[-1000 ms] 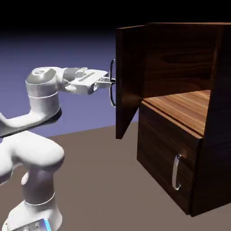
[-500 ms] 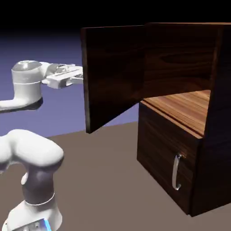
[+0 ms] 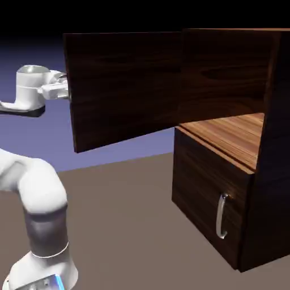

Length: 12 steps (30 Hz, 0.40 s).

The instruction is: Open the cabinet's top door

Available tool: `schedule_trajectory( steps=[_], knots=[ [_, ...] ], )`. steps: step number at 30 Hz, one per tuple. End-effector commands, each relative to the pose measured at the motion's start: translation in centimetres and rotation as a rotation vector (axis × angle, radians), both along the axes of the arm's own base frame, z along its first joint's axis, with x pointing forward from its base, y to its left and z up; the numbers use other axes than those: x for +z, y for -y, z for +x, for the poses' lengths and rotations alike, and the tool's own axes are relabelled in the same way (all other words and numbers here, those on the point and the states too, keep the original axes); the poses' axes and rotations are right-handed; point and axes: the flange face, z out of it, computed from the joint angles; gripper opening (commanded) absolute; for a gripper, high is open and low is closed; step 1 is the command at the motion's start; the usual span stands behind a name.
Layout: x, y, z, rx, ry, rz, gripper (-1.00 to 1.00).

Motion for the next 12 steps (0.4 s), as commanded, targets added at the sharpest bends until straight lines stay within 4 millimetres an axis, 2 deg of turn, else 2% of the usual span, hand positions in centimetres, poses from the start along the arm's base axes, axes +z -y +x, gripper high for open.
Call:
schedule_trajectory(
  steps=[1, 11, 12],
  knots=[
    [0.0, -0.8, 0.1, -0.018, 0.0, 0.0, -1.0],
    [0.0, -7.4, 1.7, -0.185, 0.0, 0.0, -1.0],
    [0.0, -7.6, 1.7, -0.189, 0.0, 0.0, -1.0]
  ],
)
